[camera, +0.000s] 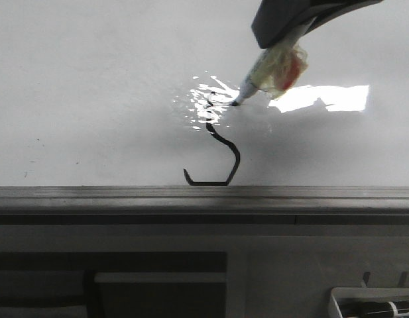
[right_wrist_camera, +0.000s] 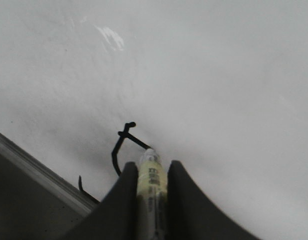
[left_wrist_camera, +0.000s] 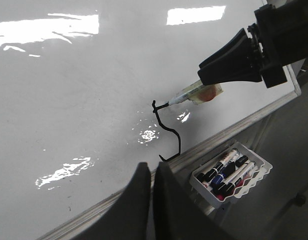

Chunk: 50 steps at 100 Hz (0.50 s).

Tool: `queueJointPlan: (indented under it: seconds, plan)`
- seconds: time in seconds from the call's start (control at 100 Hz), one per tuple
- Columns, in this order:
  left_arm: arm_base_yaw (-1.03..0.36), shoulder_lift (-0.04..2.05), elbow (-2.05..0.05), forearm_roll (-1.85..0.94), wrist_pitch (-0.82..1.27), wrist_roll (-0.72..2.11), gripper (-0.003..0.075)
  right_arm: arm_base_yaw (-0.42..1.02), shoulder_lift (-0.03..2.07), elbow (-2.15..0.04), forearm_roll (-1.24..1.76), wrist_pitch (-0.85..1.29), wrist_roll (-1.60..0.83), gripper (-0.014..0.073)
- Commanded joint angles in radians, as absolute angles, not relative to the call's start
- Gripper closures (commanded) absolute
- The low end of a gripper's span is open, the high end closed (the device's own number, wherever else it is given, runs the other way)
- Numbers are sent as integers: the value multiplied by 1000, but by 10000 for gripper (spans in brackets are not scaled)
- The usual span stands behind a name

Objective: Write number 5 on whiteboard

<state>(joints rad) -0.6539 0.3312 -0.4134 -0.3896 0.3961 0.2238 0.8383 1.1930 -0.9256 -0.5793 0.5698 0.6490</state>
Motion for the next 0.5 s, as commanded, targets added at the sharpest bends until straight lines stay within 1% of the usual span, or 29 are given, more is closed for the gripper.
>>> queueJointPlan:
  seconds: [0.0, 0.29, 0.38, 0.49]
  plan:
    - [-652, 339, -440, -409, 319, 215, 741, 823, 1170, -942, -699, 698, 666, 639]
    - [-652, 339, -440, -409, 319, 215, 741, 826, 1148, -942, -704, 643, 672, 639]
    - [-652, 339, -440, -409, 319, 215, 741, 855, 1106, -946, -704, 560, 672, 639]
    - [-652, 339, -451, -428, 308, 215, 737, 924, 1029, -951, -704, 436, 655, 639]
